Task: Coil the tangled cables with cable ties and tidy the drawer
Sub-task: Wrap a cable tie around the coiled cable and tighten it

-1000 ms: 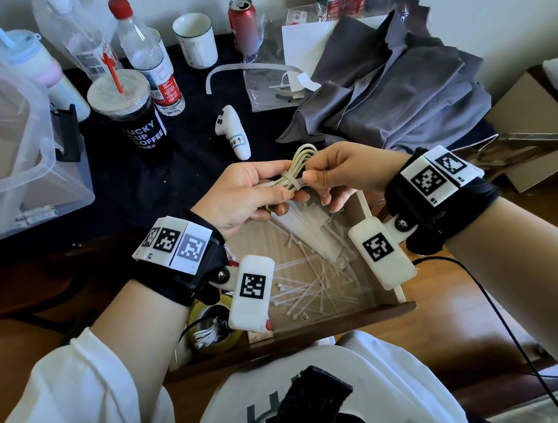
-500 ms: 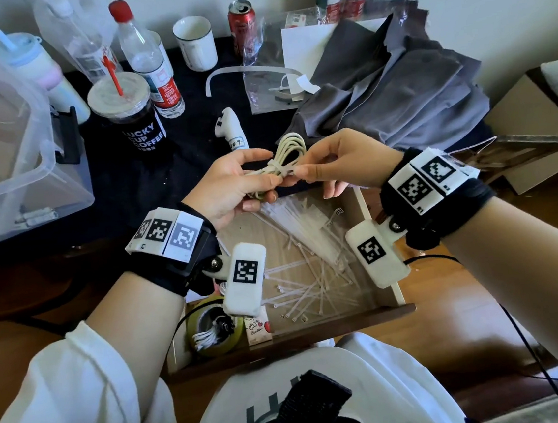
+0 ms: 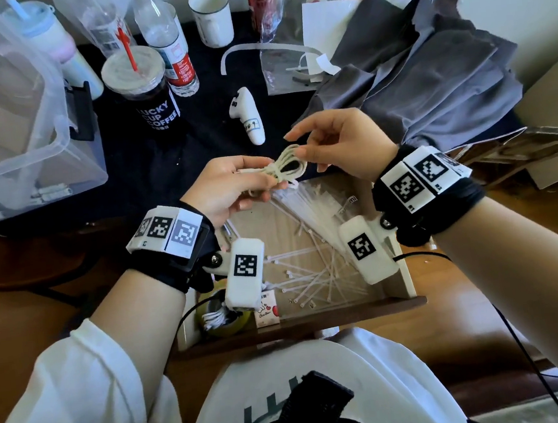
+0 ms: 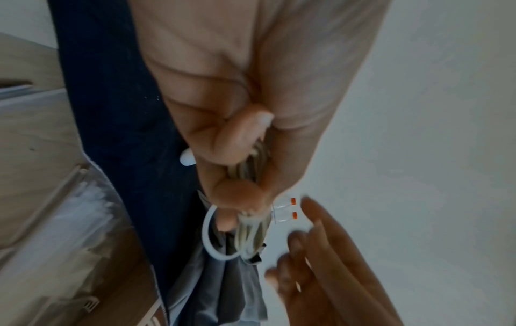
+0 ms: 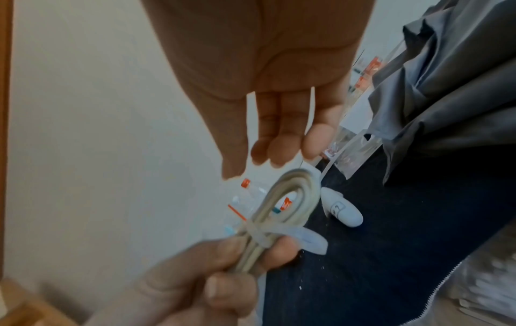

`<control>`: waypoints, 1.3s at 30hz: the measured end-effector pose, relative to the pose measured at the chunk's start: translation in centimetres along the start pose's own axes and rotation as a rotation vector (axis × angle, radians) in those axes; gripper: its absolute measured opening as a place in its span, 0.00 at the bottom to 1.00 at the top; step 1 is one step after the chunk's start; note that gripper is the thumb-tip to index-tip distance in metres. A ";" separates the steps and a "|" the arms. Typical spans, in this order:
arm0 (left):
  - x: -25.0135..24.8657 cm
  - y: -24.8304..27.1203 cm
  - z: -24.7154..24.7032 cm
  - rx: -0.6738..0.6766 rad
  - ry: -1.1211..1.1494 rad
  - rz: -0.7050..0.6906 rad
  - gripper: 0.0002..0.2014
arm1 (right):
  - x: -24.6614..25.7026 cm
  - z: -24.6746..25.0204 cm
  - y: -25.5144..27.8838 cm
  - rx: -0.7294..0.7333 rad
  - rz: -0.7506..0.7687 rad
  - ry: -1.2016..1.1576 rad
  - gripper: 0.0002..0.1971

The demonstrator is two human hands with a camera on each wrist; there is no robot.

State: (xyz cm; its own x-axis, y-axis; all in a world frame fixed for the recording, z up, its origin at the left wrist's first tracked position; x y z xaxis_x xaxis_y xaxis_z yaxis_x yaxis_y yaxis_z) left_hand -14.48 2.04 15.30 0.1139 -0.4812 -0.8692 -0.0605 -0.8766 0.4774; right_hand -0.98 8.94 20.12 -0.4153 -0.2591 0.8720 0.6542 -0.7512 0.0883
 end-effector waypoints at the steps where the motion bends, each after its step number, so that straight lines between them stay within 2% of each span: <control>1: 0.4 0.1 0.0 0.002 -0.021 0.008 0.10 | 0.0 -1.0 -0.4 0.062 0.008 0.032 0.07; 4: 1.0 0.4 0.1 0.013 -0.080 0.018 0.07 | -0.1 -3.9 -1.3 0.178 0.005 0.163 0.07; 8: 2.1 0.5 1.1 0.024 -0.096 0.058 0.08 | -1.0 -5.3 -1.9 0.162 -0.023 0.107 0.04; 13: 4.1 0.4 1.9 0.082 -0.115 0.136 0.07 | -1.4 -7.9 -2.2 0.138 0.003 0.100 0.06; 19: 6.0 -0.2 2.8 0.126 -0.182 0.214 0.09 | -2.9 -8.5 -3.4 0.029 -0.062 -0.165 0.15; 29: 11.9 -0.6 5.8 0.069 -0.139 0.291 0.11 | -8.3 -13.1 -3.1 0.030 -0.280 -0.301 0.14; 34: 13.5 -1.2 7.0 0.177 -0.190 0.340 0.11 | -9.5 -14.3 -3.0 0.023 -0.357 -0.390 0.14; 39: 15.5 -1.6 5.3 0.304 -0.286 0.388 0.05 | -11.6 -14.9 -3.1 -0.027 -0.445 -0.414 0.14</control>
State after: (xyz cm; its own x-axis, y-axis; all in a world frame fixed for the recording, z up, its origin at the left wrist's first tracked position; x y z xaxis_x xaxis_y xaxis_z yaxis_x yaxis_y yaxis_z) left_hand -17.88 -4.06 0.36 -0.2439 -0.7122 -0.6583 -0.3322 -0.5764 0.7466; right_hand -7.62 5.21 2.58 -0.3615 0.3368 0.8694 0.4561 -0.7494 0.4799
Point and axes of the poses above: each hand's wrist, its own y-axis away from the middle knuckle, its own z-axis out of the back of the hand, x = y × z, the point moved 8 cm from there along -y, towards the middle knuckle, and after that the axes turned 7 degrees about x, right-handed, at the moved point
